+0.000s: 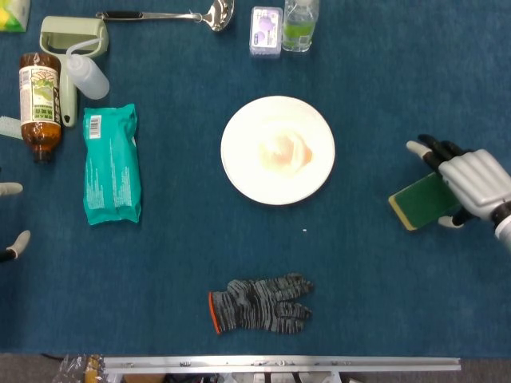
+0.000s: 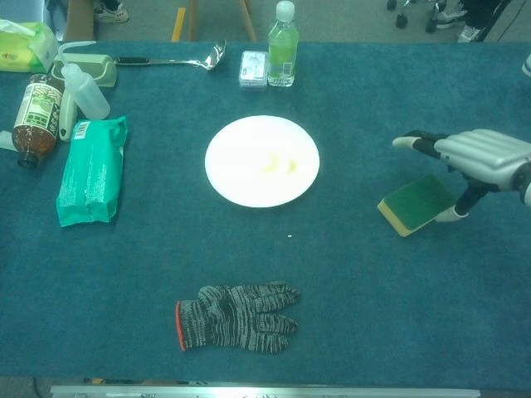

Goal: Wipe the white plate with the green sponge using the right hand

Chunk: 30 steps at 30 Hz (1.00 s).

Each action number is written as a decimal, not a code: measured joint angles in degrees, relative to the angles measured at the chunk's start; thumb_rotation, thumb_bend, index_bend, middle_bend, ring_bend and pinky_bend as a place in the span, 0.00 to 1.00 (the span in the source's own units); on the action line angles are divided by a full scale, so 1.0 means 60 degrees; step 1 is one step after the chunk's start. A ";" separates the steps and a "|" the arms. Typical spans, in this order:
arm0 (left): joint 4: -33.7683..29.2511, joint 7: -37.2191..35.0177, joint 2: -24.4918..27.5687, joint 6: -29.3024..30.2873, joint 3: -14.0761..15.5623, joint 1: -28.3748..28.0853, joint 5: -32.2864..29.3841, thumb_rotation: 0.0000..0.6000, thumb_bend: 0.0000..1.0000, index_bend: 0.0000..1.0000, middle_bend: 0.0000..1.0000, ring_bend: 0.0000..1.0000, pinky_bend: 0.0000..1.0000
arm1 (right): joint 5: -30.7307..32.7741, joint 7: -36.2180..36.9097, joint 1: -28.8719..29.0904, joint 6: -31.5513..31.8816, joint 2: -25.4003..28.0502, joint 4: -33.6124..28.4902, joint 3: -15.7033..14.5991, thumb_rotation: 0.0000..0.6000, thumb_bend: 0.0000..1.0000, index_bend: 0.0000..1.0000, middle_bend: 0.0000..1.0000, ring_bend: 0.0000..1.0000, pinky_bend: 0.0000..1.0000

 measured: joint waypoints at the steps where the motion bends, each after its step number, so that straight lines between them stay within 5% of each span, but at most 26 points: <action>1: 0.0005 -0.0026 -0.0004 0.0075 -0.0009 -0.0003 0.0055 1.00 0.21 0.31 0.14 0.03 0.23 | -0.0102 0.0041 -0.0067 0.0186 0.0037 -0.0043 0.0036 1.00 0.00 0.00 0.00 0.12 0.38; 16: -0.0630 0.0504 0.0346 0.1194 -0.0358 -0.0174 0.0768 1.00 0.21 0.32 0.14 0.08 0.26 | -0.1390 0.0054 -0.2031 0.3466 0.1380 -0.1244 0.0070 1.00 0.00 0.03 0.14 0.12 0.38; 30: -0.0771 0.0827 0.0340 0.1726 -0.0534 -0.0249 0.0957 1.00 0.21 0.32 0.14 0.08 0.26 | -0.1364 0.0524 -0.3926 0.4863 0.1574 -0.0943 -0.0251 1.00 0.00 0.05 0.15 0.12 0.38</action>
